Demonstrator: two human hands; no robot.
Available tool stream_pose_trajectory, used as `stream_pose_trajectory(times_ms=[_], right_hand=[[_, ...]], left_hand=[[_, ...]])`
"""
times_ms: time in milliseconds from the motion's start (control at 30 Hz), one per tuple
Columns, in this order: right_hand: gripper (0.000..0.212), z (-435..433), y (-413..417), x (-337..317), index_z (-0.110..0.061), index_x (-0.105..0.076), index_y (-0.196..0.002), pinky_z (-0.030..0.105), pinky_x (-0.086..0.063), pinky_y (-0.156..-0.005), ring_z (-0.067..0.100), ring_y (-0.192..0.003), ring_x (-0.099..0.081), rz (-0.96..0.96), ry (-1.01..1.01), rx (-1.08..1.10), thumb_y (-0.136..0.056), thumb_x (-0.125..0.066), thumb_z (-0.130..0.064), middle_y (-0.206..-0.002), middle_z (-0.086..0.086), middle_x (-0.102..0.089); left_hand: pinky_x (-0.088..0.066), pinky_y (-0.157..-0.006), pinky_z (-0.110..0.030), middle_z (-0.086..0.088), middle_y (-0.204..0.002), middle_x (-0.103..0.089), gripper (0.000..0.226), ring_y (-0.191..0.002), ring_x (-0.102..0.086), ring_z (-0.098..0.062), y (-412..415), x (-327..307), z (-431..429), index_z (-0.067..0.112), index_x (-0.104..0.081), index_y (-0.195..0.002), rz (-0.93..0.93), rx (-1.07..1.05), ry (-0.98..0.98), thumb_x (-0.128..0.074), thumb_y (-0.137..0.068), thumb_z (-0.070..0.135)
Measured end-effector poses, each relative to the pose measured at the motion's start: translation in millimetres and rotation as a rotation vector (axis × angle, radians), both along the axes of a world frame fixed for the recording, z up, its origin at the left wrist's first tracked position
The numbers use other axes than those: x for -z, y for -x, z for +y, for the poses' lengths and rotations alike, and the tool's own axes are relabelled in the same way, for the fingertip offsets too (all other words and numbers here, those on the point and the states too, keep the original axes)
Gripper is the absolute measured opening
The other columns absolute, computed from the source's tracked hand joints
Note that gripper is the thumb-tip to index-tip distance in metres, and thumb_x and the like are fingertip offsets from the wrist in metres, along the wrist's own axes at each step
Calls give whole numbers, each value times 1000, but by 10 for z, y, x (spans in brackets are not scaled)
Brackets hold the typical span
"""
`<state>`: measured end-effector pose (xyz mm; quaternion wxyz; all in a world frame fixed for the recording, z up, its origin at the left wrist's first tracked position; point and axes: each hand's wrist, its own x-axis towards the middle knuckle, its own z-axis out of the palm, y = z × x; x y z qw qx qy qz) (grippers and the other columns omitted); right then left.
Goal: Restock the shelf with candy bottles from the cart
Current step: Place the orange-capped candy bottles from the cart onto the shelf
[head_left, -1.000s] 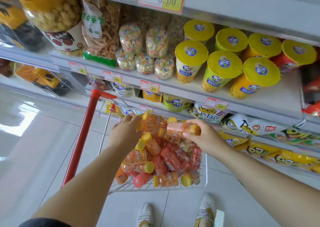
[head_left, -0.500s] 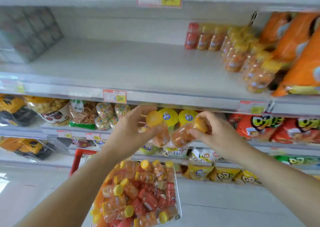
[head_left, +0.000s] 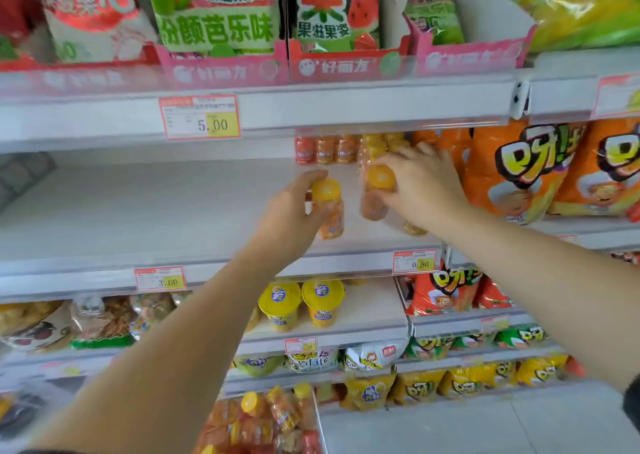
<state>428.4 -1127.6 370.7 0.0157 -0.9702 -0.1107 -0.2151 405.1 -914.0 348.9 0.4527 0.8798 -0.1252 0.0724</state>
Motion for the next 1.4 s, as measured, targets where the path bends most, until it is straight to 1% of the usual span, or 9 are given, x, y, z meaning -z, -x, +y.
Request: stream_pose_trajectory(times_ms=[333,533,700,800,900,1000,1100,1200,1400], right_hand=[[50,-125,-447,181,-33,-62,-121,43,-28,-91,25,-117,-44,11,172,103,-84,-56,-67,-122,-8,-65],[57,-212,-500,214,-36,-58,-120,45,-29,-93,24,-115,-44,47,143,131,-79,-51,-76,-117,-10,-67],[47,-253,-457,171,-39,-53,-130,46,-28,-96,24,-120,-41,113,92,50,-85,-61,-49,-130,-9,-61],[45,-229,-482,161,-40,-53,-130,46,-30,-96,24,-121,-41,113,76,41,-86,-62,-43,-131,-10,-61],[45,-229,-501,184,-40,-53,-129,45,-30,-94,23,-120,-41,92,92,40,-87,-64,-48,-132,-10,-60],[47,-272,-468,205,-40,-52,-132,43,-30,-94,23,-124,-40,70,93,34,-87,-64,-47,-137,-9,-54],[48,-393,-359,199,-29,-54,-134,41,-35,-99,25,-125,-44,54,-123,3,-90,-62,-47,-137,-2,-52],[58,-547,-176,237,-19,-46,-143,37,-36,-108,26,-134,-42,53,-463,29,-92,-64,-38,-144,5,-46],[90,-647,-64,367,-18,-12,-158,41,-30,-118,23,-147,-27,389,-751,88,-88,-67,-28,-162,4,-26]], left_hand=[[-41,-90,-26,0,-130,-60,49,-120,-56,-21,-432,308,-329,34,-40,-144,102,5,-78,-54,-99,21],[-38,-92,-23,4,-131,-58,50,-123,-53,-15,-488,353,-414,33,-38,-145,129,63,-63,-54,-99,23],[-50,-95,-31,3,-134,-55,67,-118,-57,-12,-490,445,-467,28,-41,-143,141,31,1,-72,-84,22],[-54,-94,-36,4,-128,-57,68,-111,-60,-12,-482,476,-514,28,-44,-141,140,11,47,-76,-81,22],[-56,-89,-30,6,-120,-59,66,-107,-61,-10,-463,474,-593,29,-45,-137,171,60,104,-77,-81,16],[-51,-75,-12,10,-115,-60,59,-104,-60,-5,-438,474,-685,29,-48,-133,158,87,107,-75,-83,16],[-48,-75,-10,10,-122,-61,58,-105,-60,-6,-426,474,-773,26,-49,-137,130,91,90,-73,-84,19],[-53,-87,-26,7,-128,-58,59,-110,-60,-10,-441,489,-861,24,-50,-138,112,81,81,-72,-84,22],[-54,-94,-32,1,-132,-47,64,-114,-57,-14,-468,557,-985,22,-48,-140,111,36,77,-74,-82,18]])
